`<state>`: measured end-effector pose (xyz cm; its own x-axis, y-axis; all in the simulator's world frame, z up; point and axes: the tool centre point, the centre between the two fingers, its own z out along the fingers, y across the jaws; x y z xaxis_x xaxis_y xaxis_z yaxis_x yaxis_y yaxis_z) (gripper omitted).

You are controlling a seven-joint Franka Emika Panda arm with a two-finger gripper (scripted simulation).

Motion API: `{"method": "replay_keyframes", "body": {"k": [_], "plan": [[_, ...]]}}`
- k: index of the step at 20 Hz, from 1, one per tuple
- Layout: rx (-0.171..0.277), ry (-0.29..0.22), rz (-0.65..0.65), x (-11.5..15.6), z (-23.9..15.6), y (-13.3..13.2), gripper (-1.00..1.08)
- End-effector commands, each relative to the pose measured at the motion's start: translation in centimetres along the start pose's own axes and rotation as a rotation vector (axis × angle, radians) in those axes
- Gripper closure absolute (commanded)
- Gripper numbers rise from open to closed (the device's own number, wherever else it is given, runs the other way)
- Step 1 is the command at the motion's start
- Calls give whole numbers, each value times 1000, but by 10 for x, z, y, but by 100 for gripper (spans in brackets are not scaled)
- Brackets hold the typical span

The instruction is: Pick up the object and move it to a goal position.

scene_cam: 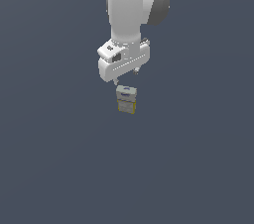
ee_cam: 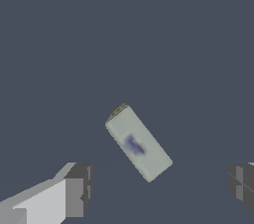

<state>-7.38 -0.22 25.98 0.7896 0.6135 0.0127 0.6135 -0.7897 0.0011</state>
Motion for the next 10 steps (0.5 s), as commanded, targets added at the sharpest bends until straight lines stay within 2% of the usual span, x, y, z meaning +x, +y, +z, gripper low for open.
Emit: {"method": "replay_keyframes", "body": {"k": [1,10], "plan": [[0,-1,-66,-1,6,-1,-92],[1,-6,-300,-5,26,-4,-92]]}}
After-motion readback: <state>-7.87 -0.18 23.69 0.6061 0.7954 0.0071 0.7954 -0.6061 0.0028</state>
